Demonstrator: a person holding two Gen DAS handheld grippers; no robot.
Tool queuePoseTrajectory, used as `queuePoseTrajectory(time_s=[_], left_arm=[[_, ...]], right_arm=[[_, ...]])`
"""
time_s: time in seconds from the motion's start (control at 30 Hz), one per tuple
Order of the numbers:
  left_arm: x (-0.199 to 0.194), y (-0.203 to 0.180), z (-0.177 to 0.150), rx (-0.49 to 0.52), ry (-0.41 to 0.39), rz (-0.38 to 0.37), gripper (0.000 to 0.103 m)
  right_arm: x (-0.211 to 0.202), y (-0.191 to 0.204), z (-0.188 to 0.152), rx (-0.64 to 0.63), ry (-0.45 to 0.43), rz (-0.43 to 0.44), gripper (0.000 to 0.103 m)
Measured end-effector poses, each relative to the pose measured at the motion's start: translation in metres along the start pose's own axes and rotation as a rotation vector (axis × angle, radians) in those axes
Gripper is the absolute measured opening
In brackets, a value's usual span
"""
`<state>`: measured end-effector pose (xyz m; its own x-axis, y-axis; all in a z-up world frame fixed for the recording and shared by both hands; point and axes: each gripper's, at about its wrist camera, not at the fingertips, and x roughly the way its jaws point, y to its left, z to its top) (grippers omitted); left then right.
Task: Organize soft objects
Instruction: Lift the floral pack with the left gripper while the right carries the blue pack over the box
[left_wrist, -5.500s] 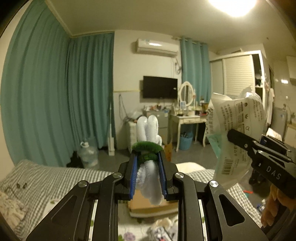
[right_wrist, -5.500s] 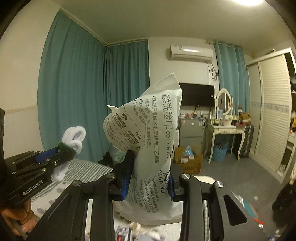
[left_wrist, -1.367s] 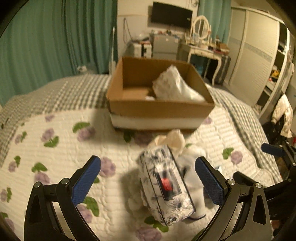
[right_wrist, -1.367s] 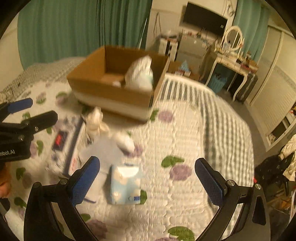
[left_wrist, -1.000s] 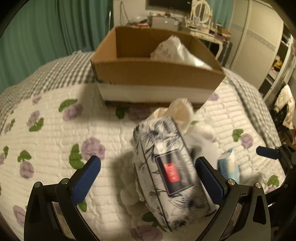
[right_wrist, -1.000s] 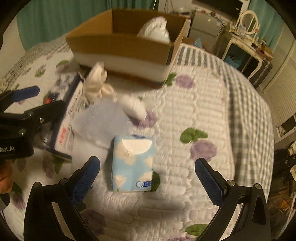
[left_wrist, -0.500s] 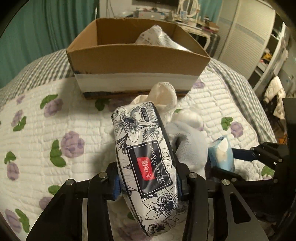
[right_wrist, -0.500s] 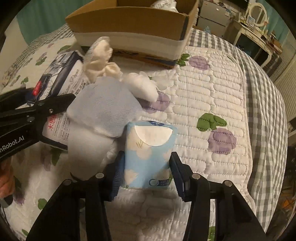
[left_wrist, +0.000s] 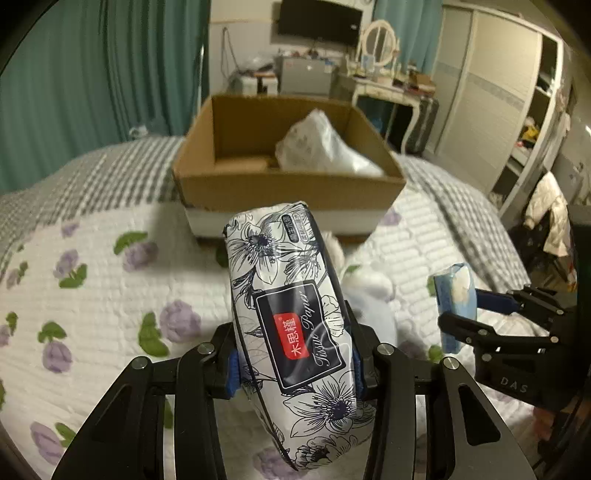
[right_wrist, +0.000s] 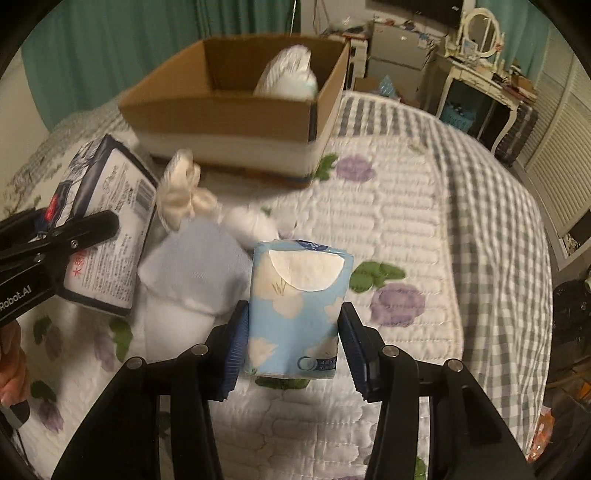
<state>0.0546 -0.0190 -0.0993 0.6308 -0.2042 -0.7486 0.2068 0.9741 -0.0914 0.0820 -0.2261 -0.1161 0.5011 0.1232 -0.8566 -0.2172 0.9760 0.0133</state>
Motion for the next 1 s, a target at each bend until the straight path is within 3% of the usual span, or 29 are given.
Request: queuePoseTrajectory(time_s=[0.43, 0.8, 1.0], left_arm=[[-0.091, -0.001, 0.03, 0.013, -0.234, -0.009, 0.043], [-0.177, -0.003, 0.057, 0.031, -0.437, 0.005, 0.044], [-0.197, 0.001, 0.078, 0.035, -0.499, 0.016, 0.044]], right_arm=[[-0.094, 0.036, 0.024, -0.022, -0.241, 0.008, 0.048], [-0.2, 0.057, 0.048, -0.029, -0.48, 0.002, 0.048], [-0.241, 0.063, 0.063, -0.036, -0.571, 0.002, 0.048]])
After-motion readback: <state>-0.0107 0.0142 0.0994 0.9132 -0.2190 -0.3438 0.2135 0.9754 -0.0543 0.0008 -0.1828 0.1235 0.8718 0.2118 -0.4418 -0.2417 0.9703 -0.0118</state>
